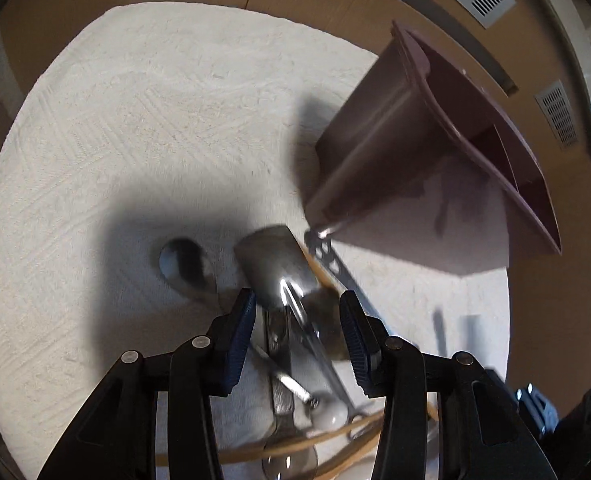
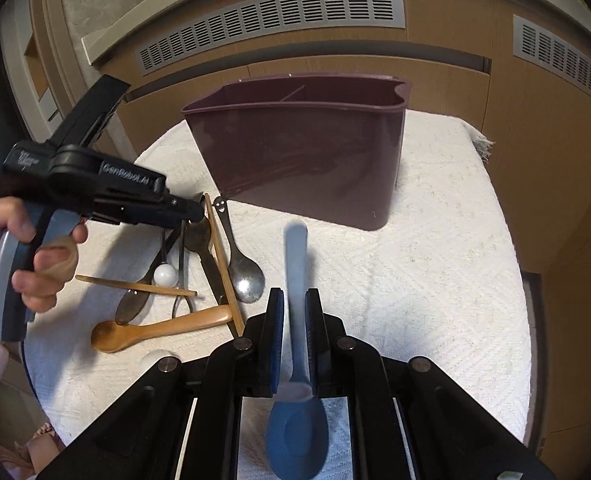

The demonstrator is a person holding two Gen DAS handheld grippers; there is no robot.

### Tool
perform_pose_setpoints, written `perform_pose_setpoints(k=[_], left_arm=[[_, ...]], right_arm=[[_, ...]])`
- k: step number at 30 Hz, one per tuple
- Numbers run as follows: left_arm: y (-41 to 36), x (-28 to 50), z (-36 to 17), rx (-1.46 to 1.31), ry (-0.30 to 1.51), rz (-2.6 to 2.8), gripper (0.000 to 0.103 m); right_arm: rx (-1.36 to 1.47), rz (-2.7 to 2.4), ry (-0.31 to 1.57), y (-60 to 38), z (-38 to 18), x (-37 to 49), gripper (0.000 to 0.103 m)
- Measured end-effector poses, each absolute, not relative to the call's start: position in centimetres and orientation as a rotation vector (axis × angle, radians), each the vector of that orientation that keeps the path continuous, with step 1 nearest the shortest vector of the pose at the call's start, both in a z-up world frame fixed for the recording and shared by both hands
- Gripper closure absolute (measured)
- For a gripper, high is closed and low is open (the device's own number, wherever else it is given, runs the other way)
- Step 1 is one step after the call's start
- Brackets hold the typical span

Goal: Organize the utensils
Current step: 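Grasp the metal spatula with the left tool while the right tool holds the blue spoon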

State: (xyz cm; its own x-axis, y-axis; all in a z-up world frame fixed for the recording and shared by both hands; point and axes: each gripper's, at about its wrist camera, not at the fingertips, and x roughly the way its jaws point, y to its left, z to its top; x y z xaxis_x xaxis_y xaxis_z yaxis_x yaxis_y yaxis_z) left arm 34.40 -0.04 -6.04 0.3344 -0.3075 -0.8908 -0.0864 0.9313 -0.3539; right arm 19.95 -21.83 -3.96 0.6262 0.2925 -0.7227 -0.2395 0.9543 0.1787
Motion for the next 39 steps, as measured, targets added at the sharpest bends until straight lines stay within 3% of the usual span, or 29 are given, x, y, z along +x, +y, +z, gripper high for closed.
perform_pose_setpoints(k=[7,10,12,14,22,28,30,31,32,36,37,38,39], left_arm=[[-2.5,36.0,-6.0,-0.202,1.166,-0.103,0.059],[-3.6,34.9,-6.0,-0.111,1.111,-0.124,0.062],[-3.3,33.1,-5.9,-0.102,1.076,-0.166,0.064],[-2.9,31.4,-6.0,-0.097,1.056,-0.216,0.065],[-3.0,26.7,-5.7,-0.044,0.961,-0.288,0.065],[-2.3,25.9,-4.9,-0.055,0.905,-0.298,0.065],[-2.0,25.3,-4.3,-0.069,0.877,-0.312,0.065],[-1.8,25.1,-3.9,-0.079,0.861,-0.319,0.066],[-1.5,24.7,-3.5,-0.086,0.846,-0.322,0.066],[-1.3,23.8,-2.5,-0.094,0.805,-0.330,0.067],[-1.2,23.6,-2.4,-0.096,0.799,-0.329,0.067],[-1.1,23.4,-2.2,-0.100,0.794,-0.330,0.067],[-0.9,23.2,-2.0,-0.102,0.788,-0.330,0.067]], right_arm=[[0.086,0.278,0.863,-22.3,-4.7,19.7,0.094],[0.062,0.268,0.843,-22.2,-4.5,19.4,0.086],[0.023,0.257,0.823,-22.0,-4.0,19.2,0.068],[-0.013,0.238,0.800,-21.9,-3.7,19.0,0.037],[-0.218,0.082,0.740,-20.6,-2.6,19.3,0.000],[-0.111,0.178,0.791,-21.1,-2.5,19.9,0.003],[-0.111,0.187,0.820,-20.7,-3.0,20.4,0.032],[-0.115,0.195,0.846,-20.4,-3.3,20.7,0.058],[-0.105,0.218,0.880,-20.2,-3.7,21.3,0.070],[-0.080,0.235,0.921,-19.5,-4.9,22.8,0.070],[-0.086,0.238,0.927,-19.3,-5.1,23.0,0.074],[-0.097,0.241,0.944,-19.0,-5.4,23.2,0.090],[-0.095,0.245,0.966,-18.8,-5.7,23.3,0.093]])
